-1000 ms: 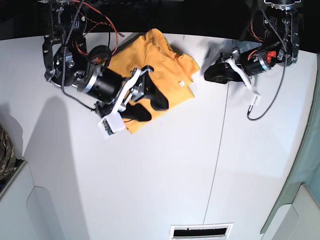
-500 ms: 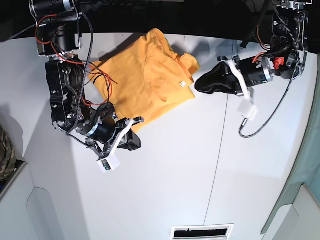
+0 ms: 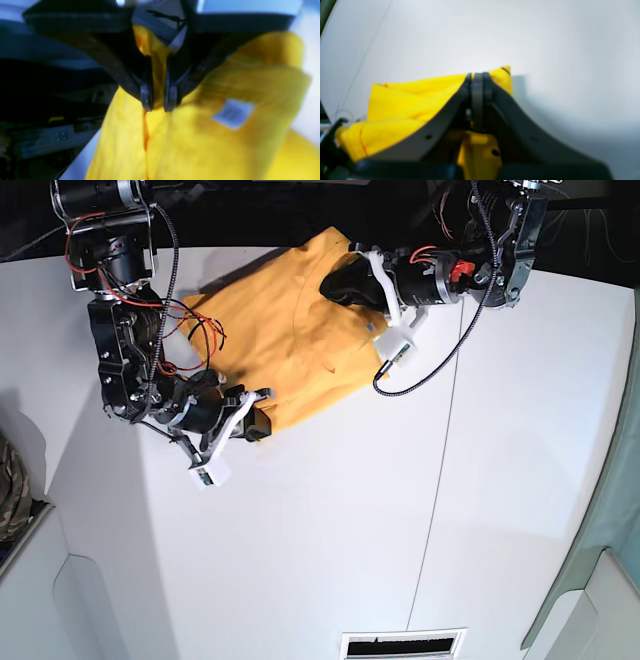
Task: Layout the t-shirt on the table in an organized manner, then fold the t-shirt properly
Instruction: 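Press and tuck the folded shirt edges with both grippers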
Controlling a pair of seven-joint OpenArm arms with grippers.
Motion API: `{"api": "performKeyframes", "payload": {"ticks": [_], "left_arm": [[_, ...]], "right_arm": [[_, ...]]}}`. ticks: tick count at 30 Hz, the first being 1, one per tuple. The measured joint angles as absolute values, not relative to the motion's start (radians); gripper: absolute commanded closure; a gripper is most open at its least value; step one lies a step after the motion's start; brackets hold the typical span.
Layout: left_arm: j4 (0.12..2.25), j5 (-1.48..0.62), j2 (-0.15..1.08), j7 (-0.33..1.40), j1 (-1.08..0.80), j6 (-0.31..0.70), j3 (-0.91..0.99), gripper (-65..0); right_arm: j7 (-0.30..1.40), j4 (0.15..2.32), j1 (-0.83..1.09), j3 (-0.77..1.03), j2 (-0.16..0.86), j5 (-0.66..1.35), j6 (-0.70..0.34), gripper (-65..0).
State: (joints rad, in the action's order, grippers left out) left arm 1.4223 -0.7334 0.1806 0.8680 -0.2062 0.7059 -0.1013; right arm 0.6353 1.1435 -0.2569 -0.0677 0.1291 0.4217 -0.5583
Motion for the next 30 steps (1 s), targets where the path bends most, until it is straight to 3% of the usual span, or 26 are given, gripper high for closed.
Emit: {"api": "performKeyframes", "payload": {"ticks": [6,14,23,30], "left_arm": [[1.37,-0.604,0.199,0.834,-0.081,0.712,-0.101,-9.5],[1.243,-0.48,0.197,0.762,0.132,0.693,-0.128,-9.5],[1.15,-0.505,0.196,0.778,0.25,0.692,-0.241,-9.5],[1.33,-0.659,0.276,0.876,0.252,0.693,-0.238,-9.5]], "right_arm": [[0.643,1.182,-0.162,-0.065,0.178,0.505,-0.56,0.0],[0.656,1.422,0.058,-0.066,0.176,0.519,-0.563,0.0],[0.659,1.526,0.125,-0.067,0.169,0.523,-0.565,0.0],[0.7,1.614,0.125,0.009,0.164,0.557,-0.561,0.0]]}}
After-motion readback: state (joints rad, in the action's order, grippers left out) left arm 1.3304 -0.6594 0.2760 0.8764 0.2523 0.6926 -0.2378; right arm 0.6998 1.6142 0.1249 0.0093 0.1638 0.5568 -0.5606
